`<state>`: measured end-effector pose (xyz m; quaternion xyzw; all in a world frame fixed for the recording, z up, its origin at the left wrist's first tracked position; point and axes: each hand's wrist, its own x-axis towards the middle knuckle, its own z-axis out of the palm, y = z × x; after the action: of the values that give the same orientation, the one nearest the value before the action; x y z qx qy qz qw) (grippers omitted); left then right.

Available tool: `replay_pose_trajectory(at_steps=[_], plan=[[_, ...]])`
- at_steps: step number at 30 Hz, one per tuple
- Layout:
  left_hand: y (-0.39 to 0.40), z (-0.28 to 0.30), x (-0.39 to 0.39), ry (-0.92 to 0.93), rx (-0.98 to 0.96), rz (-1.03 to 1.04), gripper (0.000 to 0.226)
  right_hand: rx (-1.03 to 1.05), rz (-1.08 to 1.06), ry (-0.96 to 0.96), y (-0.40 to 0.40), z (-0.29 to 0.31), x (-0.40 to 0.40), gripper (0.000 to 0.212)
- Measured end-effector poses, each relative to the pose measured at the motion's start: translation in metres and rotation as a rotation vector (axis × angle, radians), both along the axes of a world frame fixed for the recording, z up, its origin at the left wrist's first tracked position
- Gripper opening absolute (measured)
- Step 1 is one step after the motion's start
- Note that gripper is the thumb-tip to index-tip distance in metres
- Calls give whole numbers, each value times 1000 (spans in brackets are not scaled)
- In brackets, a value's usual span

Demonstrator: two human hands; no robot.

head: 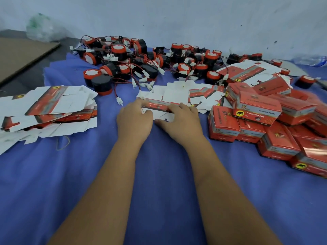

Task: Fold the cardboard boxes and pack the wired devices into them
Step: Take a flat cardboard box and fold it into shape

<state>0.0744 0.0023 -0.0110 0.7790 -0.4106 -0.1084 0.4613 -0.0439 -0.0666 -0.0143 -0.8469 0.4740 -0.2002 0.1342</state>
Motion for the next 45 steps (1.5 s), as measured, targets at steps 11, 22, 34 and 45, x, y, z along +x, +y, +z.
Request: replay_pose_trajectory(at_steps=[11,22,34,45], plan=[[2,9,3,466,-506,21,33,171,174,-345,-3,15,-23,15],[4,13,-10,-102,-406,-470,60,173,-243,-951,-9,22,-11,38],[3,16,-12,18,-566,-214,41,480,-66,-1242,1,28,-3,25],[-2,15,-9,438,-703,-261,36,439,261,-1113,12,24,7,39]])
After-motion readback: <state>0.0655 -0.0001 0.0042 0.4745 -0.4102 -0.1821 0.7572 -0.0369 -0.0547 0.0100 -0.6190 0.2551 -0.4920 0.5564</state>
